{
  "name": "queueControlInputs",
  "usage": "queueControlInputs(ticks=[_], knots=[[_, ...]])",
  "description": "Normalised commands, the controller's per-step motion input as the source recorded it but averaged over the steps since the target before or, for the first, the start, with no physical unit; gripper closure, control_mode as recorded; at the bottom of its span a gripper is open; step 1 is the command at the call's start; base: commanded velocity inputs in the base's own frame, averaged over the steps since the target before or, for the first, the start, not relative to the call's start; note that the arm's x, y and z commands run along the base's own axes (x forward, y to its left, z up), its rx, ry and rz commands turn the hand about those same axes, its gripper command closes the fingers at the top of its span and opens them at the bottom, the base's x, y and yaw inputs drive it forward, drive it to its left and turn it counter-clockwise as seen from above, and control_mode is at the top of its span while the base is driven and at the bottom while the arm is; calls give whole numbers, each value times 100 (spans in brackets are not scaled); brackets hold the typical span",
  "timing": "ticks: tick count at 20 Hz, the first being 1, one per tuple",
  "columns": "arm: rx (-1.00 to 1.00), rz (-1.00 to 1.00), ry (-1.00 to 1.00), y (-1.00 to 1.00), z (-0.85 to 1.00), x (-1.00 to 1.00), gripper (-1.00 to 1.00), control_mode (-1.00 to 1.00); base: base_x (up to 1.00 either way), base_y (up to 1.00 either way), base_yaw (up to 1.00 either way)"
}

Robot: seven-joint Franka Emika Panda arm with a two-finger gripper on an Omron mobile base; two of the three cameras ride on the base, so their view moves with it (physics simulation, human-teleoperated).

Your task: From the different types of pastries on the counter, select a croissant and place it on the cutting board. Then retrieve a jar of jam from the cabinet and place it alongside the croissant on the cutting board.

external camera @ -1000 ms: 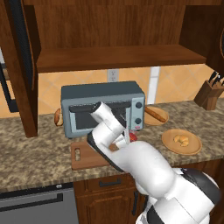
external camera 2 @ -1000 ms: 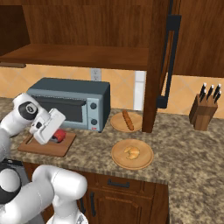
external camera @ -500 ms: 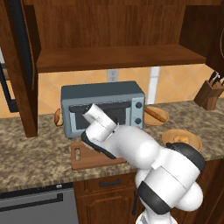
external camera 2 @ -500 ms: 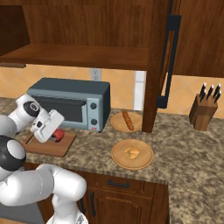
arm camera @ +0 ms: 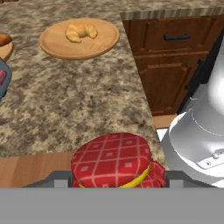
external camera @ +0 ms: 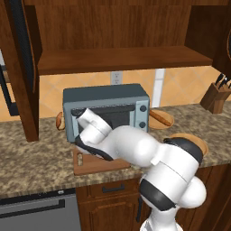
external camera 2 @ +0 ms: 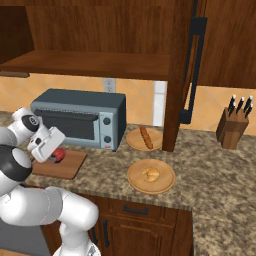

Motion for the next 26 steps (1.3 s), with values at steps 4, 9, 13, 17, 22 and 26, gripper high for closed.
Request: queueControlInputs(ticks=[4, 9, 13, 17, 22, 26], knots=[[0, -10, -5, 54, -24, 8, 100, -100, 0, 0, 0], [-9, -1, -14, 36, -26, 39, 100, -100, 0, 0, 0], [-11, -1, -11, 46, -12, 41, 100, -100, 0, 0, 0], [-5, -14, -4, 46, -19, 4, 100, -100, 0, 0, 0], [-5, -17, -7, 46, -24, 21, 100, -100, 0, 0, 0], [-7, -13, -12, 38, -33, 30, 100, -100, 0, 0, 0]])
